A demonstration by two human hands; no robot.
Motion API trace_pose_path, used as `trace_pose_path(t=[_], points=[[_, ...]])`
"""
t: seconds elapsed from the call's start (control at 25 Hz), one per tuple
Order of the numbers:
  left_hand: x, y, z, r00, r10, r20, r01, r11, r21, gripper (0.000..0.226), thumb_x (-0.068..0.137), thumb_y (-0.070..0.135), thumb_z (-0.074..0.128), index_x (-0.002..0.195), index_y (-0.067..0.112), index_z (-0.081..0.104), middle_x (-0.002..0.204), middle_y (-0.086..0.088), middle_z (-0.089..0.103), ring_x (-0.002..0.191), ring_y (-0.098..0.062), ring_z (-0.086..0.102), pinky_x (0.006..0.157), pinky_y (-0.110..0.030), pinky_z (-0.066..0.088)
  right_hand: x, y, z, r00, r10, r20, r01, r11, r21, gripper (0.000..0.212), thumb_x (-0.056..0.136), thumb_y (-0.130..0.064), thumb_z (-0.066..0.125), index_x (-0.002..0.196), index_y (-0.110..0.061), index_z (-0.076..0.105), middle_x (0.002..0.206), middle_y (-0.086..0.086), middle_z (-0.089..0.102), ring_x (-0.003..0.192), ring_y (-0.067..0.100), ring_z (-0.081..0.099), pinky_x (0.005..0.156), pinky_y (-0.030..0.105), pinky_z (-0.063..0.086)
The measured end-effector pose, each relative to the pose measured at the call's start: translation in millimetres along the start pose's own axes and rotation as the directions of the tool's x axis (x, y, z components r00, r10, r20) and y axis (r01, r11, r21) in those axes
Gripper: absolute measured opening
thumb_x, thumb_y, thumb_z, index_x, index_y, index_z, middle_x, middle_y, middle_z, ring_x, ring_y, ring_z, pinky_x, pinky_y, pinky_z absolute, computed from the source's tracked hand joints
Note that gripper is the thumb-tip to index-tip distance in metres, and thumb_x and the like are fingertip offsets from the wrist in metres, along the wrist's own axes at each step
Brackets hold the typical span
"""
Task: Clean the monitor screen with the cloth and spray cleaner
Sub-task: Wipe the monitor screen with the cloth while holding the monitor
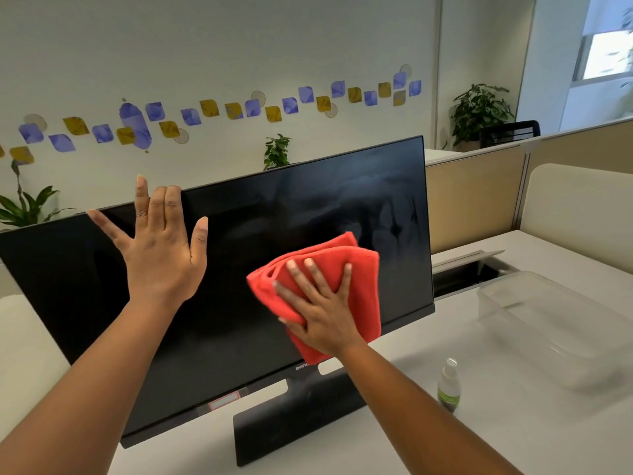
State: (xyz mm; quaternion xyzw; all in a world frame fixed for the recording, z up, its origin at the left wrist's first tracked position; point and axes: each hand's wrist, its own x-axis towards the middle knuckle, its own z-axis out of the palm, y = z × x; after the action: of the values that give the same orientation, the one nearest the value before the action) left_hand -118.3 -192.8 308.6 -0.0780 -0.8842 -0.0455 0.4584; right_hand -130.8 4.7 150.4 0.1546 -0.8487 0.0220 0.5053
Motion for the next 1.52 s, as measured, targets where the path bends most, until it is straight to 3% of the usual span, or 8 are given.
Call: trace_pose_path(t=[0.12, 0.28, 0.44, 0.64, 0.96, 1.08, 1.36, 1.52], points=[[0.2, -1.8, 2.7, 1.000, 0.004, -0.010, -0.004, 1.000, 0.001, 0.057, 0.088, 0.046, 0.019, 0.131, 0.008, 0.026, 0.140, -0.012, 0.033, 0.143, -0.025, 0.004, 0.103, -0.064, -0.012, 7.8, 32.9, -8.8, 0.930, 0.364, -0.049, -0.359, 0.930, 0.084, 0.066, 0.085, -0.054, 0.036, 0.143, -0.033, 0.013, 0.150, 0.002, 0.016, 0.142, 0.014, -0.015, 0.104, 0.065, -0.010], [2.0, -1.7, 7.0, 1.000, -0.010, -0.022, 0.010, 1.000, 0.004, 0.055, 0.089, 0.046, 0.018, 0.130, 0.010, 0.025, 0.140, -0.010, 0.032, 0.143, -0.025, 0.007, 0.102, -0.067, -0.010, 45.9, 80.8, -25.5, 0.797, 0.602, -0.043, -0.591, 0.793, 0.152, 0.065, 0.086, -0.055, 0.031, 0.140, -0.034, 0.002, 0.153, 0.002, 0.004, 0.142, 0.024, 0.000, 0.103, 0.068, -0.008], [2.7, -0.5, 9.2, 0.999, -0.009, -0.034, 0.009, 1.000, 0.005, 0.054, 0.090, 0.045, 0.018, 0.129, 0.009, 0.026, 0.137, -0.011, 0.033, 0.142, -0.026, 0.008, 0.103, -0.067, -0.009, 56.3, 109.6, -27.1, 0.661, 0.751, -0.009, -0.727, 0.643, 0.239, 0.067, 0.088, -0.055, 0.028, 0.141, -0.033, -0.007, 0.157, 0.004, 0.003, 0.144, 0.023, -0.003, 0.105, 0.064, -0.010], [0.9, -1.8, 9.8, 0.999, -0.003, -0.038, 0.004, 1.000, 0.020, 0.056, 0.090, 0.045, 0.019, 0.132, 0.009, 0.023, 0.139, -0.012, 0.031, 0.143, -0.025, 0.006, 0.103, -0.066, -0.009, 4.6, 96.2, -7.8, 0.363, 0.928, 0.089, -0.894, 0.320, 0.315, 0.071, 0.086, -0.057, 0.023, 0.145, -0.028, -0.004, 0.158, 0.001, -0.002, 0.144, 0.021, -0.005, 0.109, 0.065, -0.003], [-0.5, 1.1, 4.0, 1.000, -0.006, -0.002, 0.006, 1.000, 0.010, 0.057, 0.090, 0.044, 0.022, 0.133, 0.008, 0.023, 0.143, -0.013, 0.029, 0.143, -0.026, 0.005, 0.104, -0.065, -0.010, -21.3, 53.2, 2.5, 0.020, 0.965, 0.262, -0.939, -0.072, 0.336, 0.069, 0.095, -0.049, 0.029, 0.147, -0.018, -0.005, 0.157, 0.007, -0.002, 0.144, 0.027, -0.002, 0.113, 0.058, -0.001], [-1.1, 3.0, -1.8, 1.000, -0.002, 0.027, 0.002, 1.000, 0.010, 0.060, 0.090, 0.046, 0.021, 0.136, 0.007, 0.022, 0.145, -0.013, 0.028, 0.143, -0.025, 0.004, 0.104, -0.064, -0.012, -28.6, 14.6, 0.0, 0.043, 0.947, 0.319, -0.943, -0.068, 0.327, 0.067, 0.096, -0.041, 0.032, 0.146, -0.016, -0.005, 0.157, 0.010, -0.003, 0.144, 0.029, 0.001, 0.114, 0.055, 0.009], [-3.2, 1.4, -18.4, 0.989, -0.004, 0.150, 0.000, 1.000, 0.026, 0.064, 0.093, 0.049, 0.021, 0.143, 0.010, 0.013, 0.155, -0.007, 0.013, 0.144, -0.019, -0.002, 0.104, -0.065, -0.014, -39.7, -74.5, -8.0, 0.187, 0.848, 0.496, -0.971, 0.083, 0.223, 0.074, 0.094, -0.016, 0.047, 0.146, -0.008, -0.005, 0.156, 0.014, -0.005, 0.144, 0.031, -0.003, 0.115, 0.039, 0.018], [-2.5, -0.2, -29.2, 0.971, -0.004, 0.238, -0.007, 0.999, 0.044, 0.068, 0.091, 0.054, 0.018, 0.145, 0.013, 0.006, 0.157, -0.004, 0.005, 0.143, -0.016, -0.006, 0.104, -0.064, -0.015, -39.4, -118.0, -20.4, 0.235, 0.754, 0.614, -0.972, 0.199, 0.128, 0.075, 0.095, -0.014, 0.047, 0.146, -0.010, -0.008, 0.157, 0.009, -0.007, 0.144, 0.028, -0.003, 0.111, 0.034, 0.029]])
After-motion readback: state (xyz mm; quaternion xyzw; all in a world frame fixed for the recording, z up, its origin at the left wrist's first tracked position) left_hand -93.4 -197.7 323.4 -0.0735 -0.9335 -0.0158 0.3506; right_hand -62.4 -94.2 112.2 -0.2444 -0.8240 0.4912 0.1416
